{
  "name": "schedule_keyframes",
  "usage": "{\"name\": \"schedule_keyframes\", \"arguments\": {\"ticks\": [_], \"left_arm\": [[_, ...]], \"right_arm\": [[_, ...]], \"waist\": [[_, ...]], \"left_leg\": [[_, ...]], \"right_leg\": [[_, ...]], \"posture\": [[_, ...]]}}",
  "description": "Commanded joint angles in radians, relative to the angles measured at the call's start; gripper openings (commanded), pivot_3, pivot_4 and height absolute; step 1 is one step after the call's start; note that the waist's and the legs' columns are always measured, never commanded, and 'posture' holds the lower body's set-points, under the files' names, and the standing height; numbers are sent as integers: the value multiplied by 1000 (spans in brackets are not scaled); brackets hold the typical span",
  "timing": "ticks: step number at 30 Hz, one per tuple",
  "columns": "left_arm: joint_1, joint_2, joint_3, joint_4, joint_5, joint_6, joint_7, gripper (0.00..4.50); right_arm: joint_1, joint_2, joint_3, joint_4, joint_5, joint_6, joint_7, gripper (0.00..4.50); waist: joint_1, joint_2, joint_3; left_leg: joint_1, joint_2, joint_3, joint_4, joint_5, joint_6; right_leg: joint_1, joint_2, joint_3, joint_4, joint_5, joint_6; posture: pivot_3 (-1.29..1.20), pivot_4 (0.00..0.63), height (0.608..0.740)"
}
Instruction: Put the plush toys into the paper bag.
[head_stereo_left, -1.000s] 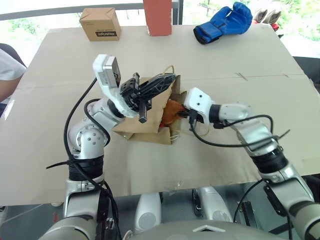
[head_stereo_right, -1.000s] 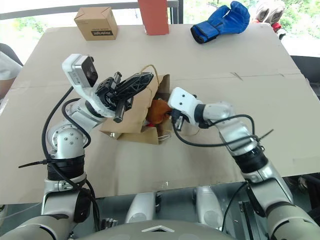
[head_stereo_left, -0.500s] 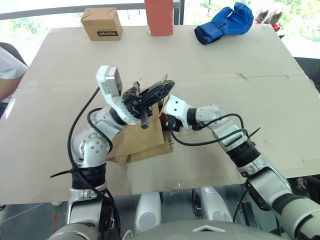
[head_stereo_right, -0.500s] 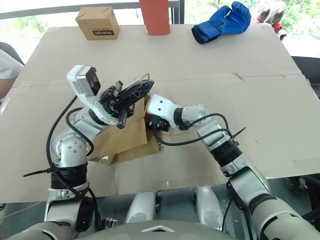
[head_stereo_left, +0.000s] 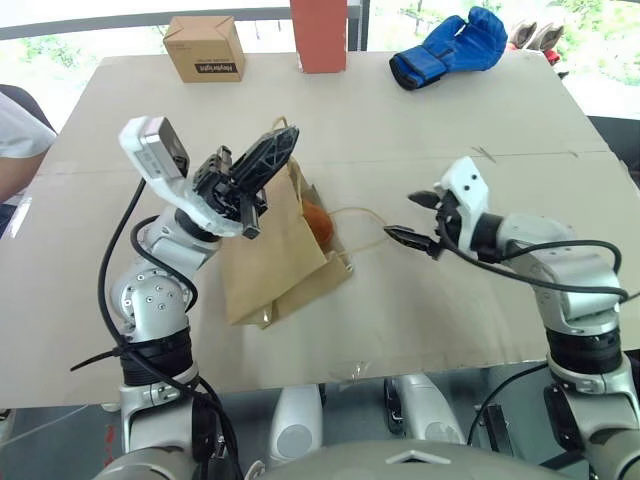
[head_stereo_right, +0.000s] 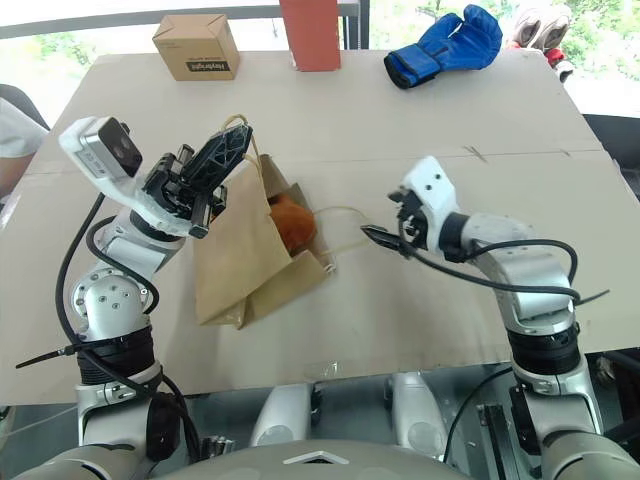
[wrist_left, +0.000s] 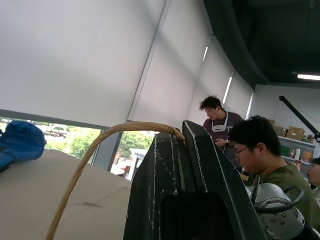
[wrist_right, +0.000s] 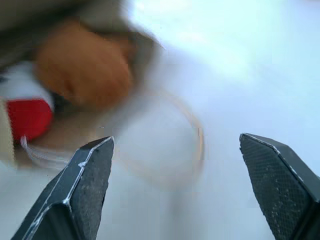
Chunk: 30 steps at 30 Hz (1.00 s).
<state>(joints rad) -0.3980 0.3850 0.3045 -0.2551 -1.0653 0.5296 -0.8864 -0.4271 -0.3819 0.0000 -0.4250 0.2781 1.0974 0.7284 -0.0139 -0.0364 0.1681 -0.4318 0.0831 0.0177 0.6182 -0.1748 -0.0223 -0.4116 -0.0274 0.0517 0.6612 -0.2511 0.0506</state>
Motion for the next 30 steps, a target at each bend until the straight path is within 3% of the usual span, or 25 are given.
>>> {"name": "schedule_keyframes", "arguments": {"ticks": [1, 7, 13, 17, 21, 25, 30], "left_arm": [[-29, 2, 19, -33, -50, -5, 8, 0], [-9, 26, 29, -66, -87, 12, 21, 0], [9, 30, 23, -95, -95, 6, 39, 0], [22, 34, 30, -119, -98, -1, 59, 0], [45, 46, 50, -133, -98, -9, 78, 0], [31, 67, 61, -105, -70, -23, 79, 0], [-52, 133, 56, 47, 81, -93, 77, 0]], "right_arm": [[8, 74, -80, -24, 93, 168, -68, 3880], [-80, 255, -177, 135, 177, 217, -156, 3880], [-207, 322, -207, 353, 213, 139, -188, 3880], [-234, 316, -183, 424, 228, 36, -157, 1997], [-234, 334, -259, 373, 352, -17, -109, 106], [-239, 329, -297, 241, 481, -28, -108, 106], [-322, 321, -333, 34, 643, 24, -262, 106]], "waist": [[-7, 0, 0], [-17, 1, 0], [-21, 1, 0], [-21, 1, 0], [-24, 1, 1], [-24, 1, 1], [-24, 2, 2]], "left_leg": [[0, 0, 0, 0, 0, 0], [-1, 0, 0, 0, 0, 0], [-1, 0, 0, -1, 0, 0], [-1, 0, 0, -1, 0, 0], [-1, 0, 0, -2, 0, 0], [-1, 0, -1, -2, 0, 0], [-1, 0, -1, -2, 0, 0]], "right_leg": [[0, 0, 0, 0, 0, 0], [-1, 1, 1, 0, 2, 4], [-1, 1, 1, 0, 2, 4], [-1, 1, 1, 0, 2, 4], [-1, 1, 1, -1, 2, 4], [-1, 1, 0, 0, 2, 4], [-1, 1, 0, 0, 2, 4]], "posture": [[0, 150, 740], [0, 150, 740], [0, 150, 740], [0, 150, 740], [0, 150, 740], [0, 150, 740], [0, 150, 740]]}}
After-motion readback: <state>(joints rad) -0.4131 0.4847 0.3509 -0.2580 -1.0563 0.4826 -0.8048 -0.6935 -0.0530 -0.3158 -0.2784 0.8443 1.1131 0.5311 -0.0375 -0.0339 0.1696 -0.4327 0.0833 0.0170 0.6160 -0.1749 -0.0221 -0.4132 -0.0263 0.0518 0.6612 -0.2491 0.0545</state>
